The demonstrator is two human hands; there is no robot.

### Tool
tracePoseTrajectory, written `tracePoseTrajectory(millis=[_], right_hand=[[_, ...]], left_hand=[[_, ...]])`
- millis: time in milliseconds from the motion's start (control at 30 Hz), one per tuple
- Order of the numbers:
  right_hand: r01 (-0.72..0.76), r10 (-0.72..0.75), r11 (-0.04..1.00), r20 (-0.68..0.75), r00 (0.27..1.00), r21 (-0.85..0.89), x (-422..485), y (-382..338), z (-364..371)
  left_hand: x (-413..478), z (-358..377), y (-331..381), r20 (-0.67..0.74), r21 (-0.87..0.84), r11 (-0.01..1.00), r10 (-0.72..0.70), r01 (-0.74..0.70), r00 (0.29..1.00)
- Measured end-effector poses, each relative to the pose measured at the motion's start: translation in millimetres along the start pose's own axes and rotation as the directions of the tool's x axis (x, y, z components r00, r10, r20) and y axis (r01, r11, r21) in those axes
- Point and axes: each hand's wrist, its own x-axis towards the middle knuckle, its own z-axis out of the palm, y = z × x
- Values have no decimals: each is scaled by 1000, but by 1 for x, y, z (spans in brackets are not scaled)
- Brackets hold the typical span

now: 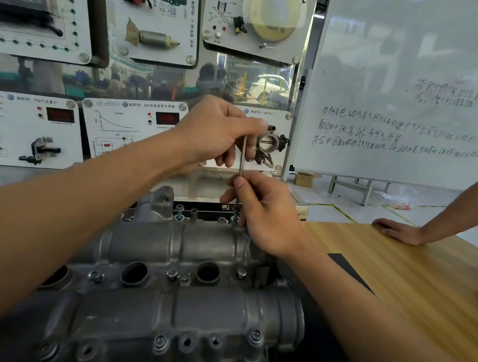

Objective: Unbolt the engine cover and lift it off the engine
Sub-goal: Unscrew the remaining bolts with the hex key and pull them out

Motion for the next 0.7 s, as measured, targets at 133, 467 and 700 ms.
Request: tracePoseTrajectory(millis=[133,467,700], right_hand=[[-51,51,999,50,997,-1,4,-11,-9],[17,17,973,144,989,-231,17,-31,-28],[68,-7,948,194,981,-310,14,-35,-26]], left_hand=[[-1,6,11,40,-198,950,-236,239,971],[-46,-8,2,144,-559,783,-232,273,962],[-42,-10,10,149,-422,867,-222,265,964]])
